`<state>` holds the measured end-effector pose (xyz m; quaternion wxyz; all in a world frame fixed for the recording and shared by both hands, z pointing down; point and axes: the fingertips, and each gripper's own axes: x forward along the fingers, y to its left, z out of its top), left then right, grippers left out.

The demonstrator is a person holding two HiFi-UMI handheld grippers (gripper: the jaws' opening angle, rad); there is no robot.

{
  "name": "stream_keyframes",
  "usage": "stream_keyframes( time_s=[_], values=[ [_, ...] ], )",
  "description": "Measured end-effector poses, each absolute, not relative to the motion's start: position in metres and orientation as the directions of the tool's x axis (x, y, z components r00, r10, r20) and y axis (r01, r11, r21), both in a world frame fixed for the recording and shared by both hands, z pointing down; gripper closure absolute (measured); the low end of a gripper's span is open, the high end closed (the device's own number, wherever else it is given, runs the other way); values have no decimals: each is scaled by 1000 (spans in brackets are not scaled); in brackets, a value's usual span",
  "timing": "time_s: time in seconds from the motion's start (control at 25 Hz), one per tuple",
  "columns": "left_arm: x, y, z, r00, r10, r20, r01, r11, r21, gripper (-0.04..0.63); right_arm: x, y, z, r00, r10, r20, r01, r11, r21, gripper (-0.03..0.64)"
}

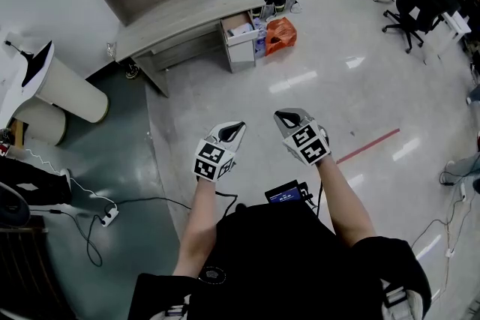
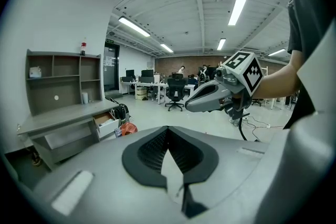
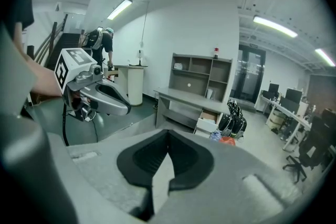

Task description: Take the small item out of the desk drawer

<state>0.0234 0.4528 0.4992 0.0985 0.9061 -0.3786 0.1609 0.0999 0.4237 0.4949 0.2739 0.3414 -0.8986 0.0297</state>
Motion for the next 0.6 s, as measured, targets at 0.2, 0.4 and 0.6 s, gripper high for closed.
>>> stream_keyframes(
  time_s=[0.2,0.4,0.6],
  values=[
    [29,456,504,655,-652,382,-722,-689,61,595,107,426,498,-624,-587,515,-629,769,114,617],
    [39,462,514,645,-646,409,-726,-685,64,597,118,428,503,-636,-574,515,-625,775,91,617],
    [54,462,513,643,-664,382,-734,-676,62,597,135,424,508,-643,-581,499,-633,770,81,617]
  ],
)
